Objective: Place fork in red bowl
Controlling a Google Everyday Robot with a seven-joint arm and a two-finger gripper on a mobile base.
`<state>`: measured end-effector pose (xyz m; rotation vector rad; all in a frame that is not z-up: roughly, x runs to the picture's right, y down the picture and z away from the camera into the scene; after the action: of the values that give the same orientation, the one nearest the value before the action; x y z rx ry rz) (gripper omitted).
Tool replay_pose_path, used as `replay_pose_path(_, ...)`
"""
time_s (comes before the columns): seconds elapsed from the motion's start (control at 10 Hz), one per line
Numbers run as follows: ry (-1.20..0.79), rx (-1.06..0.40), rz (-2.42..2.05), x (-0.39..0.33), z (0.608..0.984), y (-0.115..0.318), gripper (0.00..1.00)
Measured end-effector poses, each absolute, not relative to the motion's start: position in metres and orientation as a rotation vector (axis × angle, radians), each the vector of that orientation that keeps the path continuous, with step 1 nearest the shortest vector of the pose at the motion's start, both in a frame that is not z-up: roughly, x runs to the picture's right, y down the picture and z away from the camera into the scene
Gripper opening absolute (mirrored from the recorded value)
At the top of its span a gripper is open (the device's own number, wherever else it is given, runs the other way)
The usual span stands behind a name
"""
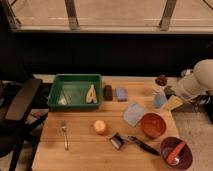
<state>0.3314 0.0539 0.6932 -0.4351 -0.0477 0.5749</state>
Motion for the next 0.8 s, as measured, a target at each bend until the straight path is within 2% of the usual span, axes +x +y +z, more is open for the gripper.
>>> replay_pose_path(0.8,-0.048,-0.435,0.576,0.3319,0.6931,0.0541,0.71)
